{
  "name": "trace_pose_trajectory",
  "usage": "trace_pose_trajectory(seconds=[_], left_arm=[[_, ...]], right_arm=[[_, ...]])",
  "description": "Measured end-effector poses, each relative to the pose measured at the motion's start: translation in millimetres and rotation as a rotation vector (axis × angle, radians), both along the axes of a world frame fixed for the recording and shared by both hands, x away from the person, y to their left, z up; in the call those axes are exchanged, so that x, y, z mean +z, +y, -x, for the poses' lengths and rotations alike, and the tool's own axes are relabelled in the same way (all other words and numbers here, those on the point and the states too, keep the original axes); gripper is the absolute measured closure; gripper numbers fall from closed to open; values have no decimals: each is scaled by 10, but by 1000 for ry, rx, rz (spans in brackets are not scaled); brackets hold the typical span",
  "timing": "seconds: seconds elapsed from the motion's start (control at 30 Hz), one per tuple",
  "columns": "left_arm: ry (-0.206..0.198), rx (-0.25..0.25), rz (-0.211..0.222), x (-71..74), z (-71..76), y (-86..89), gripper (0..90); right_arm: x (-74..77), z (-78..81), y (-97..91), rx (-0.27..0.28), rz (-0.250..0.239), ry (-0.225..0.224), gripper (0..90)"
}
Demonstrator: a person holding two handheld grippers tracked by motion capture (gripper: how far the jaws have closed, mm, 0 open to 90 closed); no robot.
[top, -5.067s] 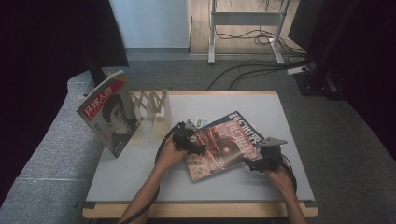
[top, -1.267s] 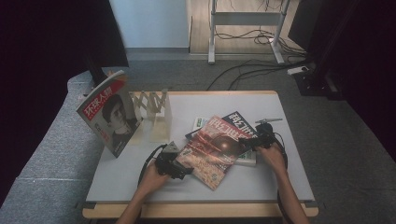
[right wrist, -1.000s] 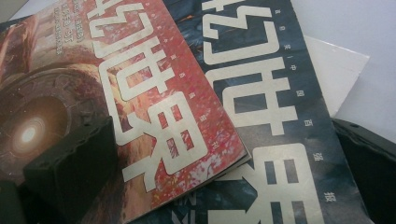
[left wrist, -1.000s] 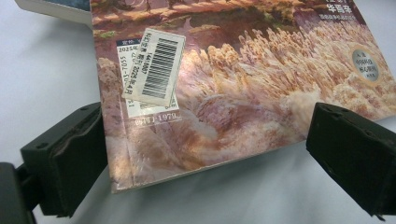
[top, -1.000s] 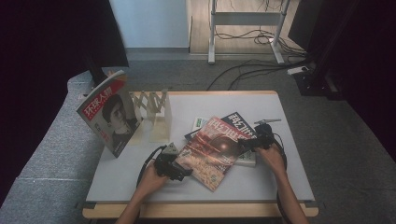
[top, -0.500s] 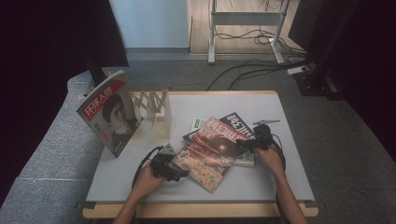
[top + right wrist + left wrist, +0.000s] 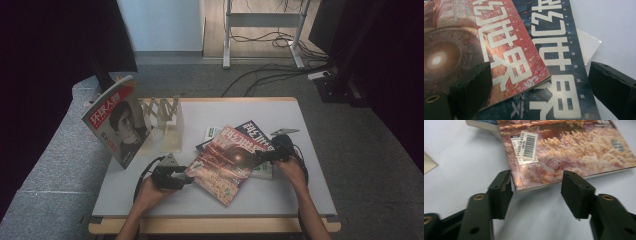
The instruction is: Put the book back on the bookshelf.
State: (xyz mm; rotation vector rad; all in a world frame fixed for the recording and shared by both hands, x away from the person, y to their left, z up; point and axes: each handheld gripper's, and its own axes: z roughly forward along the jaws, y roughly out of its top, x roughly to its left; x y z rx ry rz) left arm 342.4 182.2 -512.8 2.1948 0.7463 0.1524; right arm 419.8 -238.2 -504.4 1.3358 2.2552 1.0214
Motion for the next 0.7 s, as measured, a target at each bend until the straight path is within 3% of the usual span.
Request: trace_pose_trajectory(seconds=[0.33,0.7], left_arm=[[-9,-2,-24,24,22,-131,437],[-32,-33,-50,55,3,-403,455]], right_arm=[[82,88,-22,16,19,-49,116],[57,138,-78,23,31,-44,147]])
